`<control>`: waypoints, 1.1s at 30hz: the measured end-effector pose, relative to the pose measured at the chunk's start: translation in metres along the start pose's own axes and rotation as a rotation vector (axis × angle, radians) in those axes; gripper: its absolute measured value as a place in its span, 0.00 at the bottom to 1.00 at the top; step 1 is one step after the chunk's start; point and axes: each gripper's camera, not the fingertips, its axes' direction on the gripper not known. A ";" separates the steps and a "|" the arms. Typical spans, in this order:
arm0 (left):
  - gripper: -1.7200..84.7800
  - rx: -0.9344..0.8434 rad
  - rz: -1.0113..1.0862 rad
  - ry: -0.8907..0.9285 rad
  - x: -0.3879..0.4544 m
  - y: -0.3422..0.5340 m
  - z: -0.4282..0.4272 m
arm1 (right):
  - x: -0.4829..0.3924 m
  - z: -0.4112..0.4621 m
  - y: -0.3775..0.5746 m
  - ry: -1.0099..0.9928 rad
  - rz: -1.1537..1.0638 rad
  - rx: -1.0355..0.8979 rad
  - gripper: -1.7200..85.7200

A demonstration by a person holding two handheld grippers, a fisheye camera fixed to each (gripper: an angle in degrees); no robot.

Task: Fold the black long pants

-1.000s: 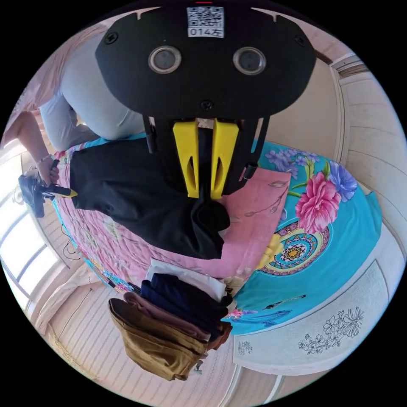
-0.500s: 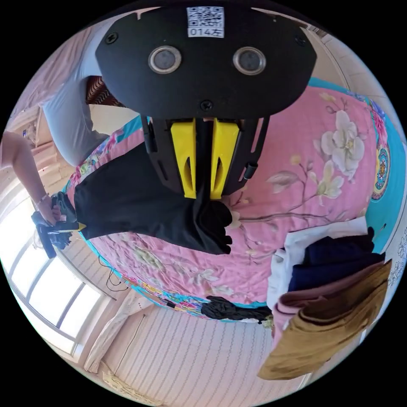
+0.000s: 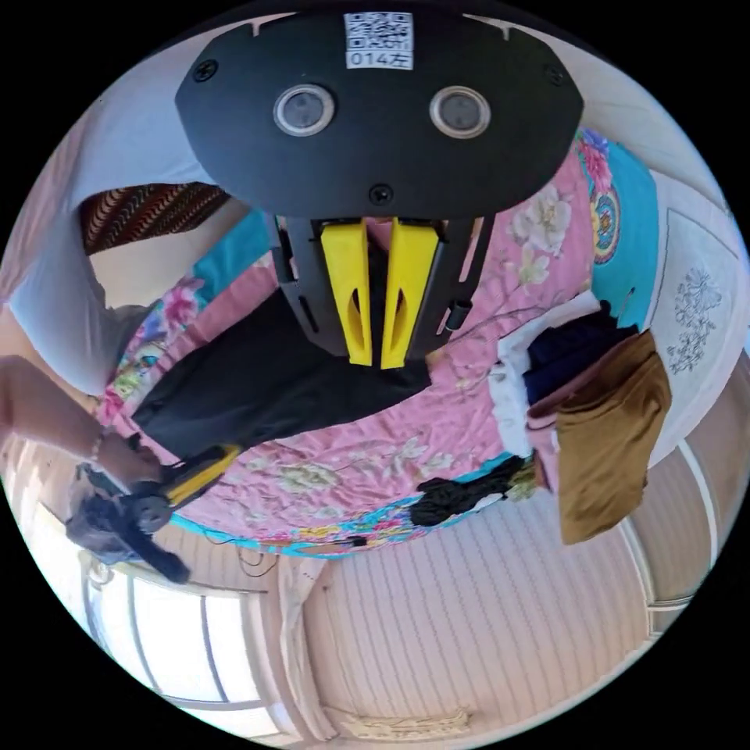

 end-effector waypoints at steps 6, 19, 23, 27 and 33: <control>0.01 -0.067 -0.038 0.185 0.117 -0.029 0.097 | 0.000 0.080 -0.013 0.019 0.027 -0.257 0.01; 0.01 -0.135 -0.010 0.194 0.169 -0.036 0.163 | 0.011 0.098 0.026 0.031 0.051 -0.188 0.01; 0.01 -0.119 -0.056 0.284 0.165 -0.045 0.157 | 0.023 0.072 0.073 -0.036 0.123 -0.052 0.01; 0.02 -0.069 -0.055 0.298 0.167 -0.057 0.152 | 0.036 0.014 0.180 -0.050 0.298 0.221 0.02; 0.08 -0.012 0.026 0.339 0.194 -0.116 0.181 | 0.064 -0.015 0.338 0.108 0.672 0.294 0.11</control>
